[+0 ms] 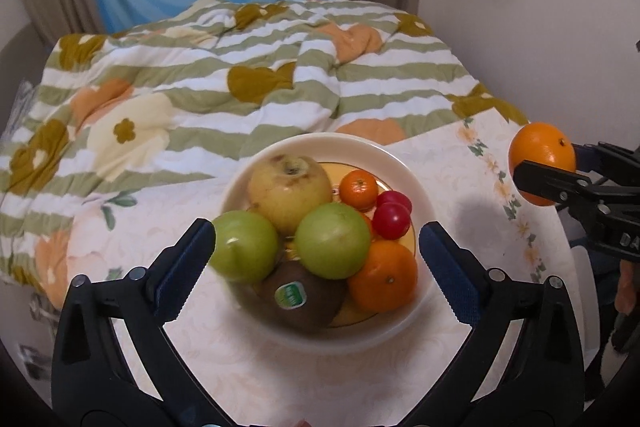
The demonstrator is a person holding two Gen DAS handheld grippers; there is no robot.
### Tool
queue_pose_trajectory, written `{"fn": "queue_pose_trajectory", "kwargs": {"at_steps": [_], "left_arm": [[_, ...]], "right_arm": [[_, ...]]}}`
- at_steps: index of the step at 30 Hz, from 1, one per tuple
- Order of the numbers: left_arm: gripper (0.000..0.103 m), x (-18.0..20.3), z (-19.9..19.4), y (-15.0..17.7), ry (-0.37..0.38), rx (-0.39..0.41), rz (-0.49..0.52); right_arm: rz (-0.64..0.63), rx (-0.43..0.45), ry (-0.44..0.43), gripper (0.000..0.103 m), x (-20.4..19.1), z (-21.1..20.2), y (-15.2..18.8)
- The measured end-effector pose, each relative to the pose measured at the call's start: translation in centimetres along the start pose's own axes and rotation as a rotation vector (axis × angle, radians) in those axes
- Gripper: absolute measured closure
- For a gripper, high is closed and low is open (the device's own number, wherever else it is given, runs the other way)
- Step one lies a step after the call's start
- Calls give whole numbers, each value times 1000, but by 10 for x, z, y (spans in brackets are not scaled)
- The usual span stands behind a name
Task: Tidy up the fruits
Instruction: 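Carry the green apple into the bowl and open the left tool while the right tool carries the mandarin, then lower the mandarin orange onto the fruit pile in the bowl and open the right tool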
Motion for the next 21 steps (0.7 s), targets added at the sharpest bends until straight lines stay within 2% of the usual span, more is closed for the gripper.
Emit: {"fn": "queue_pose_trajectory", "kwargs": {"at_steps": [10, 16, 21], "left_arm": [[0, -42, -30, 25, -67, -7, -106], [0, -66, -39, 45, -106, -21, -157], [0, -85, -42, 60, -123, -3, -206]], "right_arm": [[-36, -27, -114, 48, -30, 20, -17], [-83, -55, -161, 47, -51, 52, -26], [-122, -64, -184, 47, -62, 85, -32]]}}
Point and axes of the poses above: each gripper's, at about its wrist camera, not at the fingertips, and z roughly the way its jaws point, x to its right, y to its underside, the point moved 5 cm from there along z, roughly the way its jaws point, and after that the axes turned 15 degrees about z, right-handed, at the moved point
